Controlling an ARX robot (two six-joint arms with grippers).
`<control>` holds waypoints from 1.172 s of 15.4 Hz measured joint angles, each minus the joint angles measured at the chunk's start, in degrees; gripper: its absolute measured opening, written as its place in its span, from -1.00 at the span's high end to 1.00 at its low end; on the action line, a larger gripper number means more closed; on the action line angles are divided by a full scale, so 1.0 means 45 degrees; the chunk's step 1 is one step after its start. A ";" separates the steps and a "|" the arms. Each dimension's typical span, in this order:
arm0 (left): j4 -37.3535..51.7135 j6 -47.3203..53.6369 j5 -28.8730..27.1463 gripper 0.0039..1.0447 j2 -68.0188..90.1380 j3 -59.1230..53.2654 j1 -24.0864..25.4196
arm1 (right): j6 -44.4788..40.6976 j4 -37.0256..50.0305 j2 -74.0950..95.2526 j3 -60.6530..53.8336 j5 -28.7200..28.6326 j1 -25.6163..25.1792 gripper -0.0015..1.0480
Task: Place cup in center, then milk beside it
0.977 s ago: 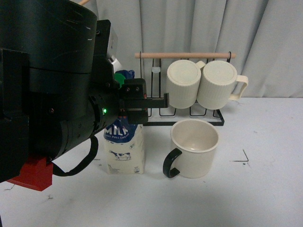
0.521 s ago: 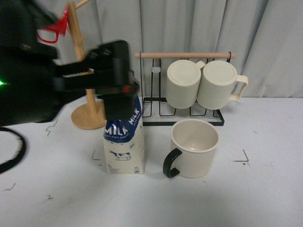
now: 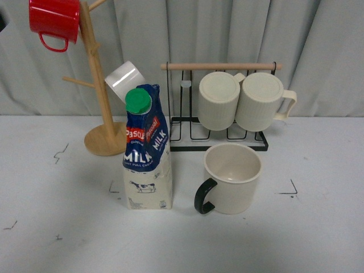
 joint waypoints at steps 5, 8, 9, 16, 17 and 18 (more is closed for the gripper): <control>-0.0053 0.0665 0.0049 0.83 -0.2448 -0.2137 0.1185 | 0.0000 0.0010 0.0000 0.0000 -0.0005 0.0000 -0.87; -0.0597 0.0695 0.1287 0.97 -0.3866 -0.2837 0.2448 | 0.0000 0.0019 0.0000 0.0000 -0.0005 0.0000 -0.87; -0.0787 0.0685 0.1205 0.97 -0.4216 -0.3011 0.2574 | 0.0000 0.0010 0.0000 0.0000 -0.0005 0.0000 -0.87; -0.2351 0.0695 0.1394 0.97 -0.6863 -0.4114 0.2477 | -0.0005 0.0015 0.0000 0.0000 -0.0005 0.0000 -0.87; -0.2599 0.0695 0.1389 0.97 -0.7218 -0.4114 0.2482 | 0.0000 0.0015 0.0000 0.0000 -0.0005 0.0000 -0.87; -0.3002 0.0695 0.1389 0.97 -0.7742 -0.4114 0.2482 | 0.0000 0.0010 0.0000 0.0000 -0.0005 0.0000 -0.87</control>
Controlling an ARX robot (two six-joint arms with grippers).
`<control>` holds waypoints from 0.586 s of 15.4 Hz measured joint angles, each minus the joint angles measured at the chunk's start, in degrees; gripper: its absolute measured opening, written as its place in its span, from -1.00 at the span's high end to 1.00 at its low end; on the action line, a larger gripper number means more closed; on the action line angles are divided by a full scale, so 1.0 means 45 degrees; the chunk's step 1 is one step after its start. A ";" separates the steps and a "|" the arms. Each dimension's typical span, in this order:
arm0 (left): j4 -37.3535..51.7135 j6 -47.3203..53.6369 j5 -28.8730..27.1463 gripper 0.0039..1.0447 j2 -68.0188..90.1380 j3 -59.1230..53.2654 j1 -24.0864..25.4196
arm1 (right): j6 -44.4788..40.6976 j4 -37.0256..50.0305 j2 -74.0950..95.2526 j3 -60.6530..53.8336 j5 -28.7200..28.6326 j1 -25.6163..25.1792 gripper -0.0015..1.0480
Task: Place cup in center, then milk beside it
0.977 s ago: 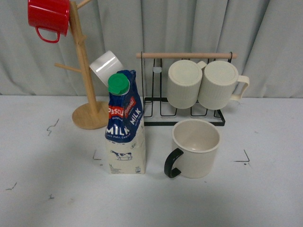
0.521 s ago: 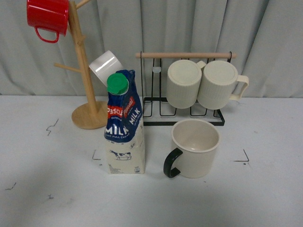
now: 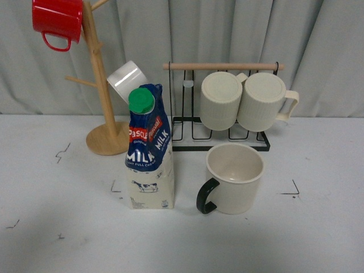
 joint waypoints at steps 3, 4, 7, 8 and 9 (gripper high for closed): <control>-0.0996 0.0000 0.0000 0.97 -0.0957 0.0000 0.0000 | 0.0000 0.0005 0.0000 0.0000 0.0000 0.0000 -0.87; -0.1229 0.0000 0.0000 0.97 -0.1229 0.0000 0.0000 | 0.0000 0.0005 0.0000 0.0000 0.0000 0.0000 -0.87; -0.2006 0.0000 0.0000 0.97 -0.1972 0.0000 0.0000 | 0.0000 0.0005 0.0000 0.0000 0.0000 0.0000 -0.87; -0.2171 0.0000 0.0000 0.97 -0.2176 0.0000 0.0000 | 0.0000 0.0005 0.0000 0.0000 0.0000 0.0000 -0.87; -0.2351 0.0000 0.0000 0.97 -0.2370 0.0000 0.0000 | -0.0005 0.0005 0.0000 0.0000 0.0000 0.0000 -0.87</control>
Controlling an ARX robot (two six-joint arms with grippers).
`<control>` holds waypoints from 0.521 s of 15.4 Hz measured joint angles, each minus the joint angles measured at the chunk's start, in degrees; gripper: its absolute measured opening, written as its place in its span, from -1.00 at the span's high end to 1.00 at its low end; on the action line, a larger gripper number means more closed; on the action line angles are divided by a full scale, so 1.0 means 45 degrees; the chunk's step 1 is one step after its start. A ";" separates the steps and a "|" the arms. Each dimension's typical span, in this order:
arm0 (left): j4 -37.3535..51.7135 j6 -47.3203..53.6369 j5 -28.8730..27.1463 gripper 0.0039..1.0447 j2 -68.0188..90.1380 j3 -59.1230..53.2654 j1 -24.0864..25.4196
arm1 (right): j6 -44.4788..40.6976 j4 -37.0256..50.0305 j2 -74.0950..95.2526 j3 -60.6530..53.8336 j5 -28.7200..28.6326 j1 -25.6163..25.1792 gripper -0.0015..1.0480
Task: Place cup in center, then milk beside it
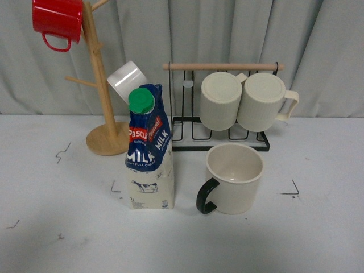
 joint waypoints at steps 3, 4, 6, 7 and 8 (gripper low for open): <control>-0.2079 0.0005 -0.0024 0.97 -0.2074 0.0092 0.0000 | 0.0005 -0.0005 0.0000 0.0000 -0.0005 0.0000 -0.87; -0.2361 0.0010 0.0000 0.97 -0.2079 0.0005 0.0000 | 0.0000 0.0010 0.0000 0.0000 0.0000 0.0000 -0.87; -0.2273 0.0010 0.0005 0.97 -0.2079 0.0005 0.0000 | 0.0005 0.0010 0.0000 0.0000 0.0000 0.0000 -0.87; -0.2263 0.0005 0.0000 0.86 -0.2079 0.0005 0.0000 | 0.0000 0.0000 0.0000 0.0000 0.0000 0.0000 -0.87; -0.2263 0.0005 0.0000 0.62 -0.2079 0.0005 0.0000 | 0.0000 -0.0005 0.0000 0.0000 0.0000 0.0000 -0.87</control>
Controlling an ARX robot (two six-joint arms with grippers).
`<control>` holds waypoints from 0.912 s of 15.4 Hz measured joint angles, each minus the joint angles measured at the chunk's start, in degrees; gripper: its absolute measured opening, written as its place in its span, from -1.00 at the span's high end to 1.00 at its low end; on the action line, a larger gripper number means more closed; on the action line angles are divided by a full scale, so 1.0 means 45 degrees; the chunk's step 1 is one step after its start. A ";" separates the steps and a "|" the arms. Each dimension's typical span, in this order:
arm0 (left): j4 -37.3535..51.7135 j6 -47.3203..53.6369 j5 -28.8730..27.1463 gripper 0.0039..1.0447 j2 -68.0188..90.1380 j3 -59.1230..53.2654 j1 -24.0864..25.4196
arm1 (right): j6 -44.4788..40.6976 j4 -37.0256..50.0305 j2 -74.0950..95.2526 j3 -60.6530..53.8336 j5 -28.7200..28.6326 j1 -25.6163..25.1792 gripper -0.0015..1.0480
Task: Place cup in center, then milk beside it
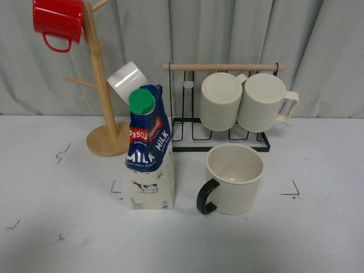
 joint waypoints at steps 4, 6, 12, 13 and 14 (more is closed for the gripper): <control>0.0000 0.0005 0.0000 -0.32 0.0000 0.0000 0.0000 | 0.0000 0.0005 0.0000 0.0000 0.0000 0.0000 -0.87; 0.0000 0.0005 0.0000 -0.77 0.0000 0.0000 0.0000 | 0.0005 0.0005 0.0000 0.0000 0.0000 0.0000 -0.87; 0.0000 0.0015 0.0000 -0.88 0.0000 0.0000 0.0000 | 0.0005 0.0005 0.0000 0.0000 0.0000 0.0000 -0.87; 0.0000 0.0015 0.0000 -0.88 0.0000 0.0000 0.0000 | 0.0005 0.0005 0.0000 0.0000 0.0000 0.0000 -0.87; 0.0000 0.0015 0.0000 -0.88 0.0000 0.0000 0.0000 | 0.0000 0.0005 0.0000 0.0000 0.0000 0.0000 -0.87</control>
